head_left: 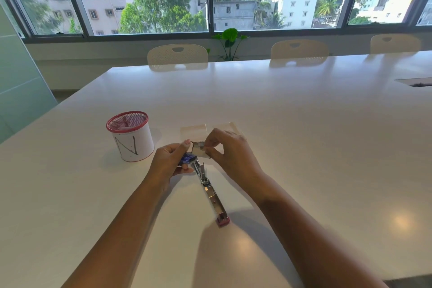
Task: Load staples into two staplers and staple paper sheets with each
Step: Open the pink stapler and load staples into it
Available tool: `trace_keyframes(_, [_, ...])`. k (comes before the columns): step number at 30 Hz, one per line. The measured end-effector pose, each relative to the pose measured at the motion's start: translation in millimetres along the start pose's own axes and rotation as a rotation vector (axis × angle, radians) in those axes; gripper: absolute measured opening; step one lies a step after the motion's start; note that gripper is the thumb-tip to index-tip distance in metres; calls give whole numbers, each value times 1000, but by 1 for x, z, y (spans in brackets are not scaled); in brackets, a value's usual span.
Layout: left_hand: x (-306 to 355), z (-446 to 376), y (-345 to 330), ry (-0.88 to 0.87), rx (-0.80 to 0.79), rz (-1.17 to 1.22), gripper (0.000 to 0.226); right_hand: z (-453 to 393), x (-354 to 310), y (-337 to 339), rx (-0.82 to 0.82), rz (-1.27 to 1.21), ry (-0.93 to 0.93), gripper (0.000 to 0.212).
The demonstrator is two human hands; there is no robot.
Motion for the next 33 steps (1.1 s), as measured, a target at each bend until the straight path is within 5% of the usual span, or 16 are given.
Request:
trace_keyframes(21, [1, 0, -4, -22, -45, -61, 19, 0, 5, -9, -79, 118, -5, 20])
trace_keyframes(33, [5, 2, -7, -115, -84, -191, 21, 3, 2, -7, -104, 195, 0, 11])
Point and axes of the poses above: each hand's wrist, its own z-axis away from the middle knuckle, its own y-axis out of the back of the hand, x = y × z, the point moved 5 cm from there along -z, towards the middle knuckle, and after that the axes turned 2 degrees about -z, right-handed, at the moved point
